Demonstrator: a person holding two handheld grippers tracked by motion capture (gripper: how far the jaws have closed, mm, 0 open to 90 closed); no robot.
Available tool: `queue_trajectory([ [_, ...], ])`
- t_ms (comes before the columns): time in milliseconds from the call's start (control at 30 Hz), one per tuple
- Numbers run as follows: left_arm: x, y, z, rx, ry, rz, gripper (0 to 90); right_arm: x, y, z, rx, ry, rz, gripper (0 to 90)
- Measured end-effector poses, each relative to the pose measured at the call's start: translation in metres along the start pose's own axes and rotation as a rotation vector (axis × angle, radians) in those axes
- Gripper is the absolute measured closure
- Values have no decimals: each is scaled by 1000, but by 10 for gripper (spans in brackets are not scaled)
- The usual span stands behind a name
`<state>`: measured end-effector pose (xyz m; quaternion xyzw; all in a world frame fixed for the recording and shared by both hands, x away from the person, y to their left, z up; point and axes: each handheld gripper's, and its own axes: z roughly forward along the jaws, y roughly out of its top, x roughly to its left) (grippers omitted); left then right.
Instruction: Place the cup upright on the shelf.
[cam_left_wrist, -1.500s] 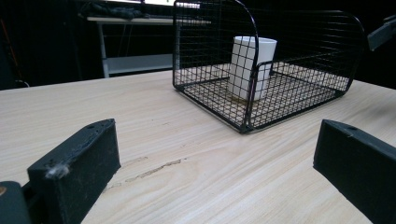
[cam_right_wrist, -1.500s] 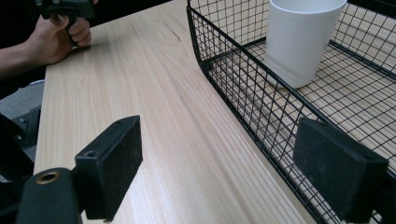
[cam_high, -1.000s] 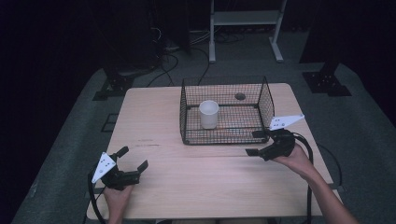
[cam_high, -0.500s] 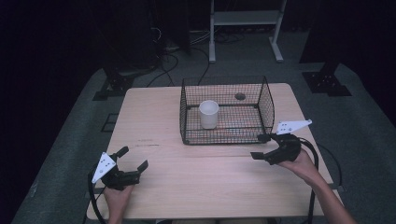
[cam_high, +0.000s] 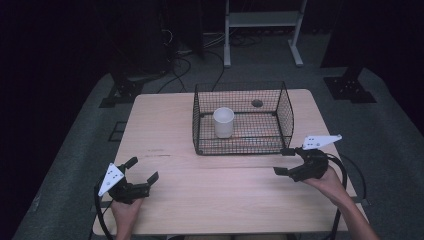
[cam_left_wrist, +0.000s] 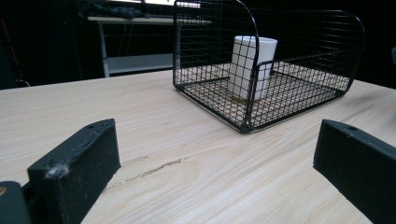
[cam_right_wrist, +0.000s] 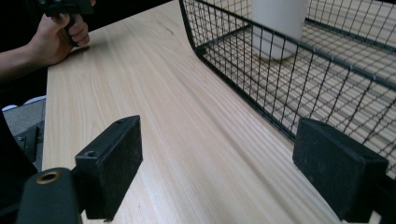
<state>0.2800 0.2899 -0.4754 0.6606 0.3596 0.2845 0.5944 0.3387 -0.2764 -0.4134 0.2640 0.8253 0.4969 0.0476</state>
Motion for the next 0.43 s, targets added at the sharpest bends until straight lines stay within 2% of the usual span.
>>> queue_trajectory([
  [100,0,0,0,0,1,0,0,1,-6,-2,0,2,15,150],
  [267,0,0,0,1,3,1,0,0,-19,-7,-8,-22,34,150],
  [333,0,0,0,1,5,0,0,0,-26,-10,-29,-25,53,150],
  [433,0,0,0,3,7,3,0,4,-34,-15,-60,-47,55,150],
])
